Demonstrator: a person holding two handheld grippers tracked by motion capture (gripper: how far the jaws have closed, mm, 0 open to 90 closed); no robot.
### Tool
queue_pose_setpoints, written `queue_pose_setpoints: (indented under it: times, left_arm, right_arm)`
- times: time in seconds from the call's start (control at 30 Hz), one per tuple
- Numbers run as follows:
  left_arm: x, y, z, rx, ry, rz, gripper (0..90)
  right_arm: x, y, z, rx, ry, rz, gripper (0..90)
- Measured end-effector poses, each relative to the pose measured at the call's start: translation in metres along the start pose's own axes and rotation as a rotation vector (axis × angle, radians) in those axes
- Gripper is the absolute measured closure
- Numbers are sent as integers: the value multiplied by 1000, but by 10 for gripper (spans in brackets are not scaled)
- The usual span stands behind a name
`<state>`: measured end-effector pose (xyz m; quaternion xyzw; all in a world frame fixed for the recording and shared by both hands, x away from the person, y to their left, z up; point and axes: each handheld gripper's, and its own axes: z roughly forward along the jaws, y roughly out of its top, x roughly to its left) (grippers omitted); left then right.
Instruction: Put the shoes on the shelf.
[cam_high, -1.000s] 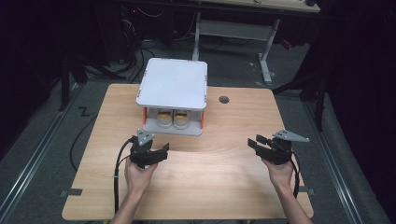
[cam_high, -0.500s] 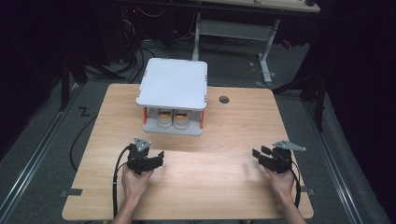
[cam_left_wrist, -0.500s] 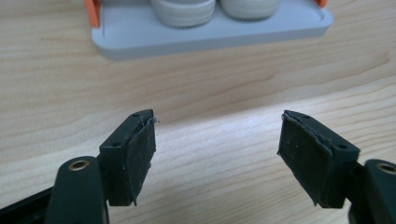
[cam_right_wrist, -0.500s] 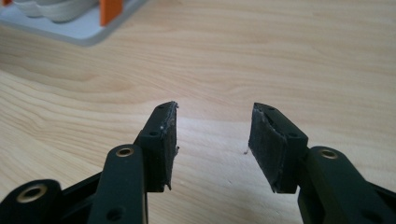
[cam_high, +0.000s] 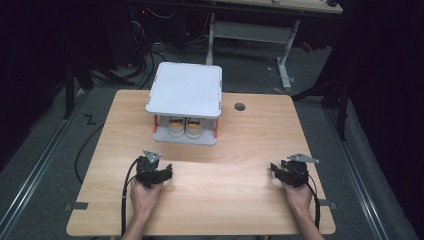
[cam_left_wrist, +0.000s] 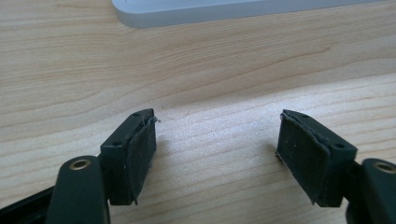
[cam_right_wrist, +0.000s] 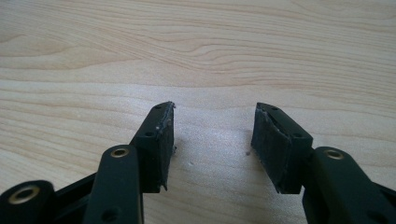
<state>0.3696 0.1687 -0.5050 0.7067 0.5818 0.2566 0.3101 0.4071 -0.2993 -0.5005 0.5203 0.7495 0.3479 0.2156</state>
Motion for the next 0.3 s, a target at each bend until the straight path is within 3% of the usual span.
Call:
queue_pose_setpoints:
  times: [0.17, 0.3]
  left_arm:
    - [1, -1, 0, -4, 0, 6, 274]
    - [1, -1, 0, -3, -1, 4, 273]
  right_arm:
    - [5, 1, 2, 12, -25, -61, 463]
    - [5, 1, 2, 13, -20, -59, 449]
